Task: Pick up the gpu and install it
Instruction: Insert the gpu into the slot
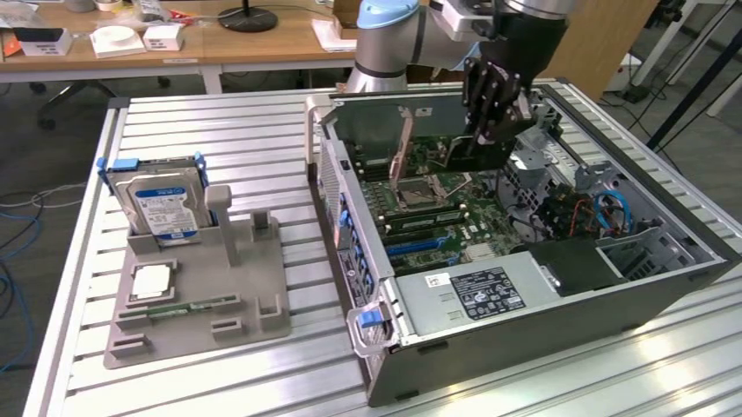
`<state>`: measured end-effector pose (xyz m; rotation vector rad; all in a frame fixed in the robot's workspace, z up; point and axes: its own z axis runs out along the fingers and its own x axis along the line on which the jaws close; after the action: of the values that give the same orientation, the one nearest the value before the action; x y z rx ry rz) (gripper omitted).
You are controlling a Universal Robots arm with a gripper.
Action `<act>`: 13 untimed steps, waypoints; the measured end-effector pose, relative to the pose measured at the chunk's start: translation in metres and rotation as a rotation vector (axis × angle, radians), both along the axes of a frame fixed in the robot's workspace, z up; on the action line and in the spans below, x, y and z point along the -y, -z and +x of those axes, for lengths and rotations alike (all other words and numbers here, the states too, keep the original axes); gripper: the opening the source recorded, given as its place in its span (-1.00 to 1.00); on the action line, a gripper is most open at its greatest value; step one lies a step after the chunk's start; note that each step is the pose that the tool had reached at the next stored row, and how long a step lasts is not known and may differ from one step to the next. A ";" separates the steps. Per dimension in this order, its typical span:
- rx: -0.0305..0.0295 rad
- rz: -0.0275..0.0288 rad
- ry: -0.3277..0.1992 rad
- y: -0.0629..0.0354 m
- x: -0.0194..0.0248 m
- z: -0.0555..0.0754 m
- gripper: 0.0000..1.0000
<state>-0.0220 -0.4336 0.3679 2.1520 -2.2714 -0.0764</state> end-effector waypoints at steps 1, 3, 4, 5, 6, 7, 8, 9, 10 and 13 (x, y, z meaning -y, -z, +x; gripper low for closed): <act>-0.0001 -0.0001 0.000 0.0018 -0.0028 0.000 -0.47; -0.0001 0.0000 0.000 0.0055 -0.0062 0.000 -0.47; 0.0003 0.0002 0.000 0.0074 -0.0068 0.000 -0.47; 0.0004 0.0001 0.000 0.0091 -0.0073 0.000 -0.47; 0.0006 -0.0005 0.000 0.0105 -0.0081 0.000 -0.47; 0.0006 -0.0014 0.000 0.0106 -0.0082 0.000 -0.47; 0.0007 -0.0014 0.000 0.0107 -0.0082 0.000 -0.47; 0.0007 -0.0014 0.000 0.0107 -0.0082 0.000 -0.47; 0.0007 -0.0014 0.000 0.0107 -0.0082 0.000 -0.47; 0.0008 -0.0013 0.000 0.0111 -0.0082 0.000 -0.47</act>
<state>-0.0219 -0.4254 0.3568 2.1518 -2.2713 -0.0740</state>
